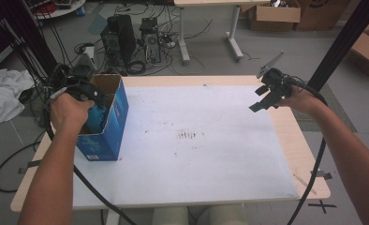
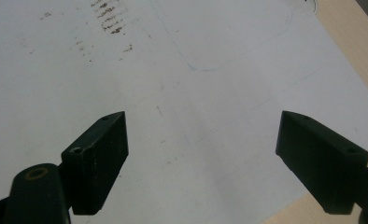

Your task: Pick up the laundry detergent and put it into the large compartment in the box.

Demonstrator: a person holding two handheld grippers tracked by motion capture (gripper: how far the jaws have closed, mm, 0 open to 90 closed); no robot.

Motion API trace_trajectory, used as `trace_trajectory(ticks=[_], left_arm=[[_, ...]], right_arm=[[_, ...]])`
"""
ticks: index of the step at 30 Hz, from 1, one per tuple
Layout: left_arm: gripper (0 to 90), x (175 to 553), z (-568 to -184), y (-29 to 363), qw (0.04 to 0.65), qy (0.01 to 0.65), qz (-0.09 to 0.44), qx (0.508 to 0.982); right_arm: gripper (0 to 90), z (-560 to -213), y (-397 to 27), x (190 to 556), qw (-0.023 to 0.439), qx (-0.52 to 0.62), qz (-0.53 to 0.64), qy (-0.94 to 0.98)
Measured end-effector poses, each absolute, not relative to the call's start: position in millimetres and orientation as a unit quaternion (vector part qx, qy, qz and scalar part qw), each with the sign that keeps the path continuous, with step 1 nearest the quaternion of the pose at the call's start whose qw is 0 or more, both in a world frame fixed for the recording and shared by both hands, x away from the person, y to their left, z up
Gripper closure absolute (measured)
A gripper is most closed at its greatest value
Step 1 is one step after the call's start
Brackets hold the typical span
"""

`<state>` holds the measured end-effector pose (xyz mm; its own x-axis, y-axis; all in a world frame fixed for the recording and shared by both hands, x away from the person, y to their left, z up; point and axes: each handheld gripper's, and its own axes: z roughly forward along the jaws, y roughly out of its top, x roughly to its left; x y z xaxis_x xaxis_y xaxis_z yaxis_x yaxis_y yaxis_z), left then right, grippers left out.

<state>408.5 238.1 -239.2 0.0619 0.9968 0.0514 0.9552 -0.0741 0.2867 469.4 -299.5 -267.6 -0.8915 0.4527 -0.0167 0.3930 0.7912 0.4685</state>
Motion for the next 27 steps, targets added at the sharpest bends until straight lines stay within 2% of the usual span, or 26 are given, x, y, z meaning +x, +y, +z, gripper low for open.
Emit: trace_trajectory(ticks=[27], left_arm=[[38.1, 408, -281, 245, 0.073, 0.678, 0.109, 0.724]], right_arm=[[17.1, -268, -301, 470, 0.064, 0.229, 0.227, 0.944]])
